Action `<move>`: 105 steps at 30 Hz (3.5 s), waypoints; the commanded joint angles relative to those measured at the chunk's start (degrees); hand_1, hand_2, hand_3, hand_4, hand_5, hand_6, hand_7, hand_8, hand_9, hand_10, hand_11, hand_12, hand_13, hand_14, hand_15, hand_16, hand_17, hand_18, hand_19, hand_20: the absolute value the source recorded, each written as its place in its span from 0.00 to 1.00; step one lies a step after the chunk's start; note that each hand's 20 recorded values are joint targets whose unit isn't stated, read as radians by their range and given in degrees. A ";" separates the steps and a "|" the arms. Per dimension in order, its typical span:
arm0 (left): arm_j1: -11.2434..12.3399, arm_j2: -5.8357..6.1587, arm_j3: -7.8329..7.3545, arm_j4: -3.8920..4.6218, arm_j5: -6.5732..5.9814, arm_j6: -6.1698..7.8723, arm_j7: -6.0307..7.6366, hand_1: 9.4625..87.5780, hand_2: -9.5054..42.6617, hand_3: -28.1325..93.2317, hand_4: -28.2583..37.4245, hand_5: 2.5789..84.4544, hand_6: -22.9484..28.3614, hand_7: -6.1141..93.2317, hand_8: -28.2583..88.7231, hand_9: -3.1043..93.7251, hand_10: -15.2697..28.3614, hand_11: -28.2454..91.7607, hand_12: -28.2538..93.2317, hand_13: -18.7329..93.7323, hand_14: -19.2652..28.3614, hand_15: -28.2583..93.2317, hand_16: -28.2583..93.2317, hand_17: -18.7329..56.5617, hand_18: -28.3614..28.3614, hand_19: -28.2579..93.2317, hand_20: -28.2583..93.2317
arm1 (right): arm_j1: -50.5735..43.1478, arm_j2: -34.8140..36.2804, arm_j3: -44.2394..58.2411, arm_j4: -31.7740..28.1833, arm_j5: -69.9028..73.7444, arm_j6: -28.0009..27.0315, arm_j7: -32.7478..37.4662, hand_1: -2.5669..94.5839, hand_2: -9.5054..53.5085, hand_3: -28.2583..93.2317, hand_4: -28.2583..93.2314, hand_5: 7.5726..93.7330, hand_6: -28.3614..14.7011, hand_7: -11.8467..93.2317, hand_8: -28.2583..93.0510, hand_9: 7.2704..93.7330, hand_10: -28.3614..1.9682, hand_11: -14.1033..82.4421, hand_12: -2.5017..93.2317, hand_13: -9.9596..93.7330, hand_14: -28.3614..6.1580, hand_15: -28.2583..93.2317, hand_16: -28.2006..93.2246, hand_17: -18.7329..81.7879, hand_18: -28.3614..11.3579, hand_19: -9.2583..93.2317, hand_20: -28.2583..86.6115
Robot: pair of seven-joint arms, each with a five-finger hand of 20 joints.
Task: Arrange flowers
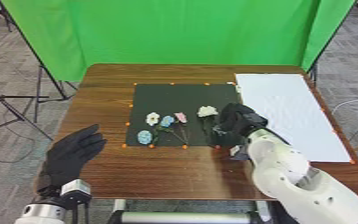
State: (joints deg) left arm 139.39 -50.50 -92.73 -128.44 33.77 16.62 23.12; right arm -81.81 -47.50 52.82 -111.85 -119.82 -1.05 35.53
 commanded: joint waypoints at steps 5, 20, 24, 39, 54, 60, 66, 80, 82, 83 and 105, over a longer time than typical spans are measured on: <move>0.53 -1.45 0.16 -0.18 0.84 -0.49 -1.58 0.23 0.29 0.91 0.12 0.51 0.71 0.27 0.15 0.43 0.86 0.58 0.32 0.40 0.99 0.77 0.11 0.12 0.88 0.73 0.28 | -2.19 0.85 2.46 -1.53 0.23 -0.27 1.42 0.50 0.00 0.91 0.00 0.62 0.54 0.37 0.17 0.75 0.52 0.38 0.28 0.82 0.72 0.85 0.40 0.66 0.29 1.00 0.46; 3.78 -0.03 -0.43 -1.15 0.57 3.91 3.68 0.22 0.28 0.91 0.12 0.51 0.71 0.27 0.15 0.43 0.86 0.57 0.32 0.40 0.98 0.77 0.11 0.12 0.88 0.73 0.28 | -22.72 -3.68 30.99 -13.01 19.17 6.86 -0.26 0.36 0.17 0.93 0.01 0.58 0.50 0.33 0.12 0.63 0.38 0.43 0.20 0.70 0.54 0.84 0.36 0.55 0.23 0.99 0.32; 4.65 2.71 -1.35 -1.45 -1.44 5.07 6.43 0.22 0.28 0.91 0.12 0.52 0.71 0.27 0.15 0.42 0.85 0.56 0.32 0.39 0.98 0.77 0.11 0.12 0.88 0.73 0.28 | -27.46 -6.53 39.91 -13.40 32.15 4.76 -7.64 0.36 0.18 0.93 0.01 0.59 0.52 0.32 0.12 0.64 0.41 0.43 0.20 0.69 0.52 0.83 0.35 0.52 0.23 0.97 0.30; -3.64 3.20 3.55 0.81 -1.25 4.95 8.16 0.22 0.27 0.91 0.12 0.54 0.71 0.24 0.16 0.41 0.83 0.52 0.31 0.37 0.95 0.74 0.12 0.12 0.88 0.72 0.28 | -26.70 -15.65 47.31 -8.80 55.27 -3.02 -15.37 0.34 0.24 0.94 0.00 0.60 0.63 0.32 0.11 0.63 0.50 0.33 0.18 0.58 0.37 0.59 0.32 0.38 0.26 0.76 0.31; -2.14 5.27 -2.32 1.54 -2.39 3.15 3.14 0.23 0.27 0.91 0.12 0.54 0.71 0.24 0.16 0.39 0.81 0.50 0.30 0.36 0.94 0.71 0.12 0.12 0.87 0.71 0.27 | -28.76 -11.89 46.96 -6.46 58.06 -6.76 -13.23 0.33 0.25 0.95 0.00 0.56 0.65 0.32 0.11 0.57 0.52 0.30 0.17 0.54 0.35 0.53 0.33 0.34 0.26 0.68 0.34; -2.76 3.53 -5.98 1.85 -0.83 -0.84 -1.75 0.22 0.27 0.91 0.12 0.53 0.70 0.24 0.16 0.40 0.83 0.51 0.31 0.37 0.95 0.72 0.12 0.12 0.88 0.72 0.27 | -26.96 -11.00 44.40 -6.66 57.98 -4.23 -12.25 0.33 0.25 0.95 0.00 0.55 0.66 0.31 0.11 0.57 0.51 0.30 0.17 0.53 0.35 0.53 0.33 0.33 0.26 0.68 0.34; -2.83 1.19 -7.80 2.23 -0.40 -3.59 -4.43 0.22 0.27 0.91 0.12 0.53 0.70 0.24 0.16 0.41 0.83 0.51 0.31 0.37 0.96 0.72 0.13 0.12 0.88 0.72 0.28 | -27.24 -11.52 44.69 -6.80 58.33 -4.83 -12.55 0.32 0.25 0.95 0.00 0.54 0.66 0.31 0.11 0.56 0.51 0.30 0.17 0.53 0.34 0.53 0.33 0.33 0.26 0.67 0.35; 0.32 -3.16 -10.24 1.34 1.05 -5.49 -7.30 0.22 0.27 0.90 0.13 0.52 0.69 0.23 0.16 0.41 0.84 0.51 0.31 0.37 0.97 0.73 0.12 0.12 0.91 0.73 0.27 | -28.20 -10.13 45.31 -6.74 58.56 -2.78 -13.35 0.32 0.25 0.96 0.00 0.53 0.66 0.31 0.11 0.55 0.51 0.29 0.17 0.52 0.34 0.53 0.33 0.32 0.26 0.66 0.36; 1.51 -4.08 -9.95 1.04 1.09 -5.58 -6.61 0.22 0.27 0.90 0.13 0.52 0.69 0.23 0.16 0.41 0.84 0.51 0.31 0.37 0.97 0.73 0.12 0.12 0.91 0.73 0.27 | -28.82 -9.80 45.63 -6.65 58.67 -3.40 -13.18 0.32 0.25 0.96 0.00 0.53 0.66 0.31 0.11 0.54 0.51 0.28 0.17 0.51 0.34 0.52 0.33 0.32 0.27 0.65 0.35; 2.09 -4.66 -10.11 0.80 1.17 -5.77 -6.36 0.22 0.27 0.90 0.13 0.52 0.70 0.23 0.16 0.41 0.84 0.51 0.31 0.37 0.97 0.73 0.12 0.12 0.91 0.73 0.27 | -28.81 -9.67 45.72 -6.66 58.72 -3.60 -13.13 0.31 0.25 0.96 0.00 0.53 0.66 0.31 0.11 0.53 0.51 0.28 0.17 0.51 0.34 0.52 0.33 0.32 0.27 0.65 0.35; 5.65 -5.64 -11.03 0.56 -0.94 -4.79 -3.44 0.22 0.27 0.90 0.12 0.52 0.70 0.23 0.16 0.41 0.85 0.51 0.31 0.37 0.98 0.73 0.12 0.12 0.90 0.74 0.26 | -28.06 -7.74 44.94 -5.59 58.73 -1.35 -16.10 0.31 0.26 0.96 0.00 0.51 0.68 0.31 0.11 0.53 0.53 0.28 0.17 0.50 0.36 0.51 0.34 0.31 0.26 0.64 0.36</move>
State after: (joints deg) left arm 145.14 -57.43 -104.03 -128.02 33.55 11.04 18.48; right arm -109.96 -55.51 98.08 -117.58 -61.42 -3.54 20.50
